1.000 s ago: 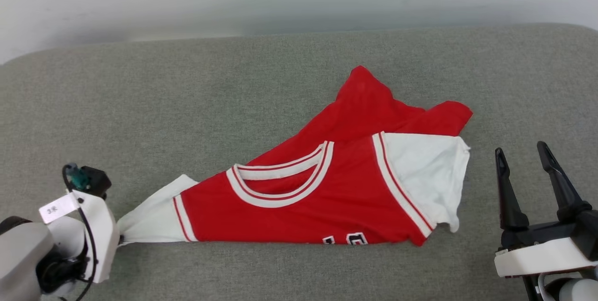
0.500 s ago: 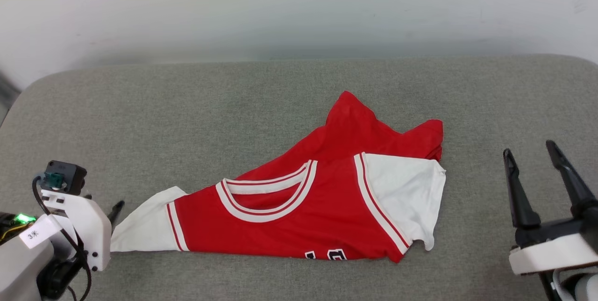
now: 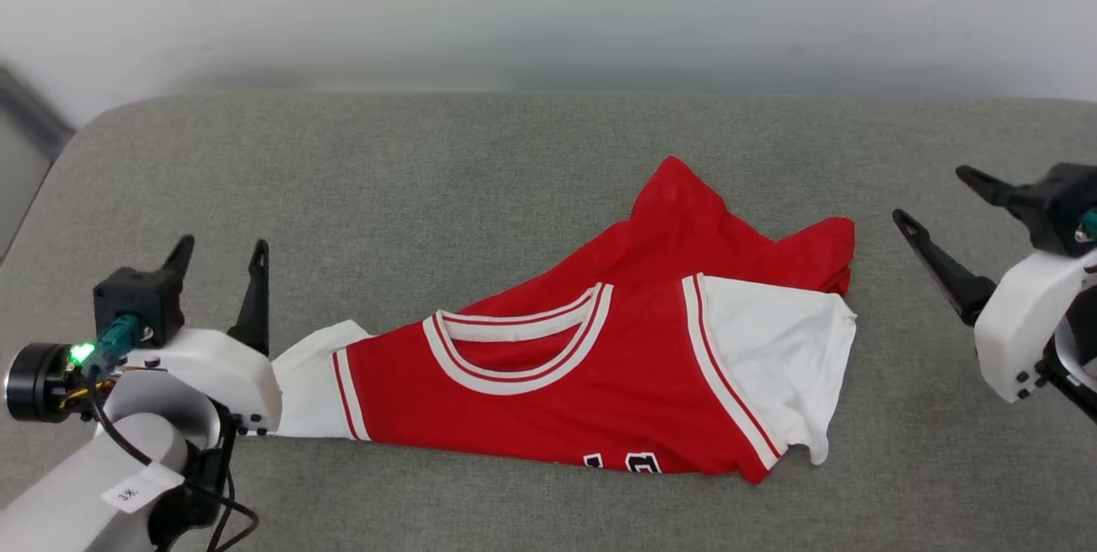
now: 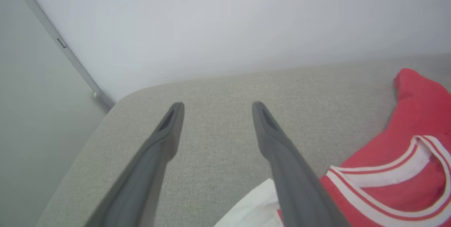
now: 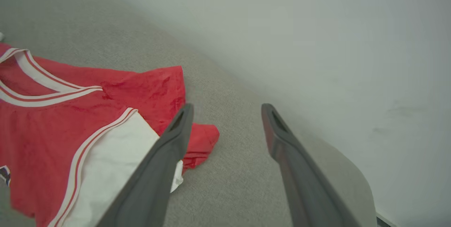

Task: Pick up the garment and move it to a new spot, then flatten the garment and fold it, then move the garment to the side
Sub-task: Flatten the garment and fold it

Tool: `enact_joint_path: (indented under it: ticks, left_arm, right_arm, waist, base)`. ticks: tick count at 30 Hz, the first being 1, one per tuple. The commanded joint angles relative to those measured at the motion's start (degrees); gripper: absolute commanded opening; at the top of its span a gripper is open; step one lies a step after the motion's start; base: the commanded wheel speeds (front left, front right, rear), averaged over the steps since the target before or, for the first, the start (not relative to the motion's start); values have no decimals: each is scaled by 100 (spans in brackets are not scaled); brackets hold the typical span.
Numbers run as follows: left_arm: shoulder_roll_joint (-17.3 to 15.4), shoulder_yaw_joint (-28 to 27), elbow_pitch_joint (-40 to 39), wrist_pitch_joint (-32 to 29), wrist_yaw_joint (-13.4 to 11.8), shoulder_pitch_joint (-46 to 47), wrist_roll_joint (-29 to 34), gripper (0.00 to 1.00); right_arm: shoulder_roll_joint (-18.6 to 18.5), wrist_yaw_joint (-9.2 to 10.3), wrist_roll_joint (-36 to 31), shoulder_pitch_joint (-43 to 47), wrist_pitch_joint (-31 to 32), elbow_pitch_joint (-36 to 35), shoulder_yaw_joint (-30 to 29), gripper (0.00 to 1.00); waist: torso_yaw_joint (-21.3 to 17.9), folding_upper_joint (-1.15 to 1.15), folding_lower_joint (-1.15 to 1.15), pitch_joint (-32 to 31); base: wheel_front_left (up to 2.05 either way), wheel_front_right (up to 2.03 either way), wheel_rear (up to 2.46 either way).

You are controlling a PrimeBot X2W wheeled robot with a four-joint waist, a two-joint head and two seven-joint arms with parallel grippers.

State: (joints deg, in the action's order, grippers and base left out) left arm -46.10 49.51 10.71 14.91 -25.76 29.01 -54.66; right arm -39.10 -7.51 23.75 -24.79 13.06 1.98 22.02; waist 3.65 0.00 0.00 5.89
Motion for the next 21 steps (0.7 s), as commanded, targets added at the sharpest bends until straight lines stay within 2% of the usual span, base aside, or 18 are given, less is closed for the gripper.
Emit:
enact_joint_path:
  ticks: [1, 2, 6, 8, 10, 15, 21]
  left_arm:
    - [127, -359, -192, 27, -202, -292, 339, 100]
    - [223, -597, -339, 25, -319, -450, 582, 100]
    - [683, -1517, -785, 27, -490, -1066, 1501, 100]
    - [911, -1873, -971, 27, -538, -1350, 1889, 100]
    - [1027, -2030, -1055, 28, -531, -1455, 2064, 100]
    - [1653, -2577, -1286, 28, -282, -1823, 2748, 100]
    - [2264, -2999, -1253, 29, 143, -1905, 3307, 100]
  right_arm:
    - [-277, 4, 378, -212, 440, -90, 317, 100]
    - [-454, 3, 636, -351, 773, -160, 541, 100]
    - [-964, 4, 1509, -805, 1978, -337, 1308, 100]
    - [-1075, 4, 1793, -1030, 2464, -348, 1587, 100]
    - [-1099, 4, 1897, -1124, 2659, -329, 1707, 100]
    - [-1133, 4, 2121, -1581, 3226, -76, 2239, 100]
    - [-908, 4, 2225, -1912, 3117, 454, 2711, 100]
  waist:
    - [98, 0, 0, 108]
    - [130, 0, 0, 147]
    - [235, 0, 0, 335]
    - [296, 0, 0, 442]
    - [331, 0, 0, 501]
    - [506, 0, 0, 824]
    - [667, 0, 0, 1161]
  base:
    - [0, 0, 0]
    - [0, 0, 0]
    - [0, 0, 0]
    - [0, 0, 0]
    - [0, 0, 0]
    - [0, 0, 0]
    - [0, 0, 0]
